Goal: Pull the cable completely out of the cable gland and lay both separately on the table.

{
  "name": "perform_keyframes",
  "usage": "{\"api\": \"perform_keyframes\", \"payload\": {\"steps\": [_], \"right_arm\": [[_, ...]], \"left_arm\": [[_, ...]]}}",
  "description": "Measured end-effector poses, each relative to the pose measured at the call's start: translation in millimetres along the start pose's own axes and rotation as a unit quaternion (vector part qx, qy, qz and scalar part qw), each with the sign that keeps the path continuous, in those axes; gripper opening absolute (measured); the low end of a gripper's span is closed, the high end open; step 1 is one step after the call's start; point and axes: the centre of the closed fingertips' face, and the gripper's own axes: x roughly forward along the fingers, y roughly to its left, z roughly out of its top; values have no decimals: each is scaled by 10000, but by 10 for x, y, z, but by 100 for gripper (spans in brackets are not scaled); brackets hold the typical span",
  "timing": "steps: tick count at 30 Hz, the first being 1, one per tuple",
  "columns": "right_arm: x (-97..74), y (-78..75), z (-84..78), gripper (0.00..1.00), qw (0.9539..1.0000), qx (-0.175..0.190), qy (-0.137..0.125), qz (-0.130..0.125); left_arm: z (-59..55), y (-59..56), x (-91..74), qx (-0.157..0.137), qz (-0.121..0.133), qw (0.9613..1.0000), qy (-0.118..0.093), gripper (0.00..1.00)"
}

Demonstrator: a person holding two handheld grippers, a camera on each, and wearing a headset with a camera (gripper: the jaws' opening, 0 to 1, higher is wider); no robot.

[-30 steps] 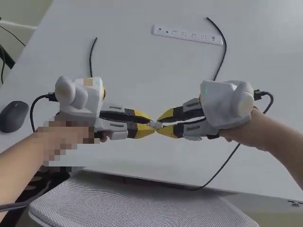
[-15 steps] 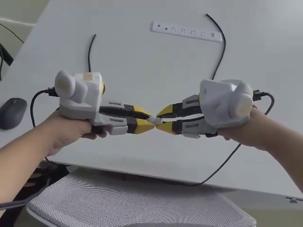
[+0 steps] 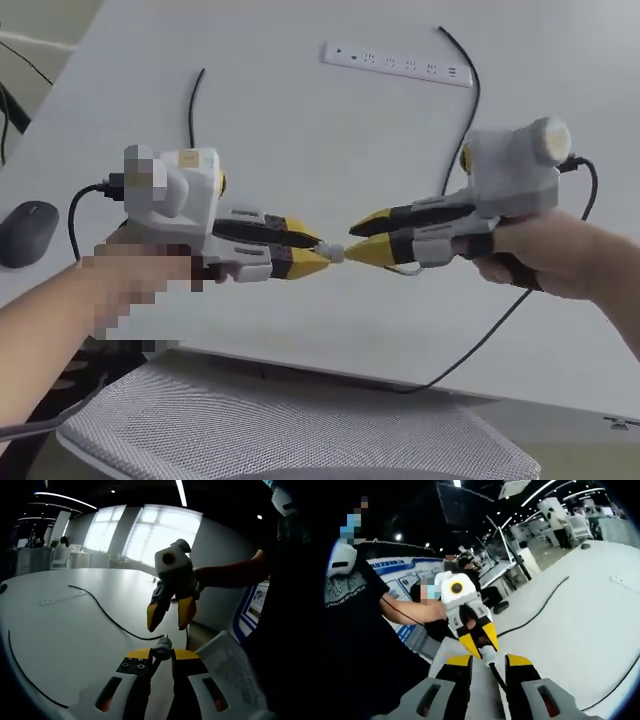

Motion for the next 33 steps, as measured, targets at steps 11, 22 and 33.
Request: {"api": "perform_keyframes", "payload": {"steps": [11, 22, 33], "right_arm": [[152, -86, -153, 21, 9966, 629, 429, 325], [207, -35, -263, 13, 9930, 867, 537, 590], [213, -7, -238, 8, 9950, 622, 453, 639]], "left_arm": [[9, -11, -2, 223, -16, 9997, 14, 15], [-20, -25, 10, 277, -49, 9995, 105, 15], [-14, -9, 16, 249, -42, 9996, 111, 15]]}}
